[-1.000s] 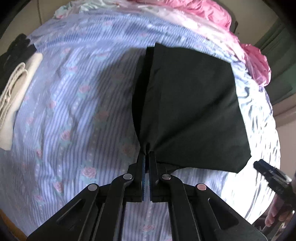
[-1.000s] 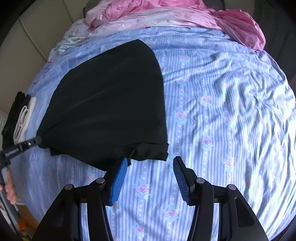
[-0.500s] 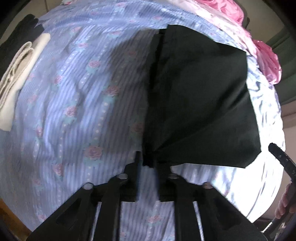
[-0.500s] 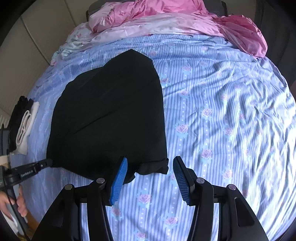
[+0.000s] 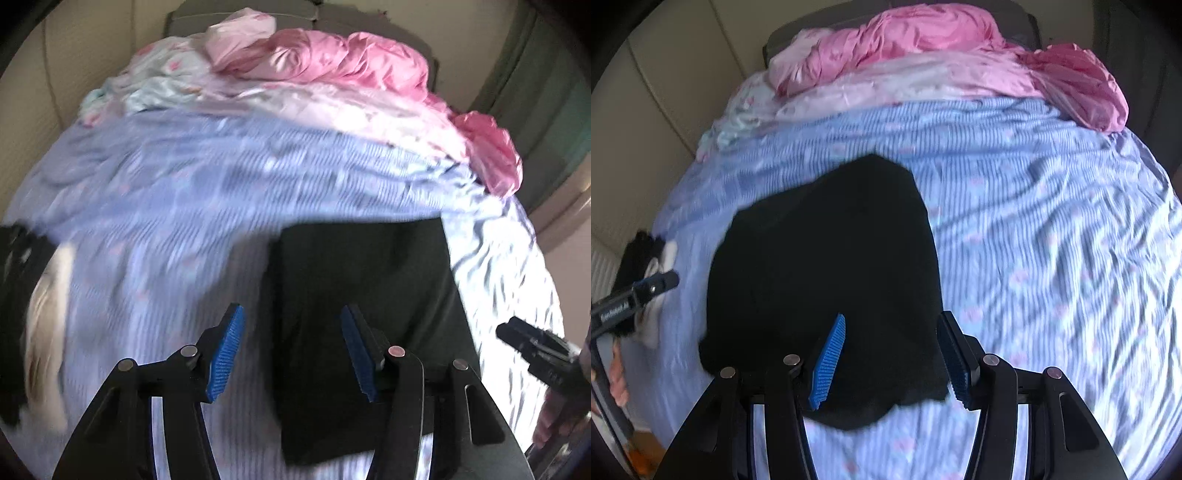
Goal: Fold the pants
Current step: 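Lower both grippers onto the folded shorts' edge and close them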
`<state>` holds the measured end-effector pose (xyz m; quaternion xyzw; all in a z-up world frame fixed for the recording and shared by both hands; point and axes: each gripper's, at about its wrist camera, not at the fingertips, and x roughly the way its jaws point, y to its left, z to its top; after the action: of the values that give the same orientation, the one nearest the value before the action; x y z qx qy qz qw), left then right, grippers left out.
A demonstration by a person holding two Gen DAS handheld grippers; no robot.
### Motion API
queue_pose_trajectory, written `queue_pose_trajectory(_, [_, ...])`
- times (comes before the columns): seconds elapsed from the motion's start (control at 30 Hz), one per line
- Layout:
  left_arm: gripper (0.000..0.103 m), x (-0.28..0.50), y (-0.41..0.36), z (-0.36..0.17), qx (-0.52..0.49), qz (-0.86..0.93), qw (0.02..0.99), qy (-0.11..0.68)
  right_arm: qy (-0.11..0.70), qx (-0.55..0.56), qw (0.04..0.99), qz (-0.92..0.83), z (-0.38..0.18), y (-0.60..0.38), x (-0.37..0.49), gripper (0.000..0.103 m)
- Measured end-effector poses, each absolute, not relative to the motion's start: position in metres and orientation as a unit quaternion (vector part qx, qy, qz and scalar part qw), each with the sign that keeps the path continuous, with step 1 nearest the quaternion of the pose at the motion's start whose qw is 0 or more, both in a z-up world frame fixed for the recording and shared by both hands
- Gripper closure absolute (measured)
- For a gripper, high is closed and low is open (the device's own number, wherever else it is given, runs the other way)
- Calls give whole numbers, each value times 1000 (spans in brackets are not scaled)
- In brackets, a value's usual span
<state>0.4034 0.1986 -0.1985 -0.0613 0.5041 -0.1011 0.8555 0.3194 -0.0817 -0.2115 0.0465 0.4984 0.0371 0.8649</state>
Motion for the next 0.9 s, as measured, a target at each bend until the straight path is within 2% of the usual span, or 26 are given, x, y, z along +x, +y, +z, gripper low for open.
queue_pose_trajectory(0.03, [55,417,199,-200,-66,-111,853,506,493,53,868,33,-209,-79,329,50])
queue_pose_trajectory(0.23, [60,468,200,-224,-97,-142,832,528,464,59,883,33,-195,-62,374,50])
queue_pose_trajectory(0.57, [63,502,192,-267,-99,-117,801,579,460,41,886,41,-193,-52,402,50])
queue_pose_trajectory(0.6, [71,502,193,-269,-107,-116,799,581,462,42,885,41,-195,-53,401,50])
queue_pose_trajectory(0.63, [86,501,193,-271,-112,-117,797,582,464,42,884,40,-196,-54,401,50])
queue_pose_trajectory(0.7, [98,499,189,-269,-107,-114,801,578,468,45,881,39,-199,-56,400,50])
queue_pose_trajectory(0.9, [98,477,202,-228,-123,-90,846,511,470,48,880,36,-202,-63,396,50])
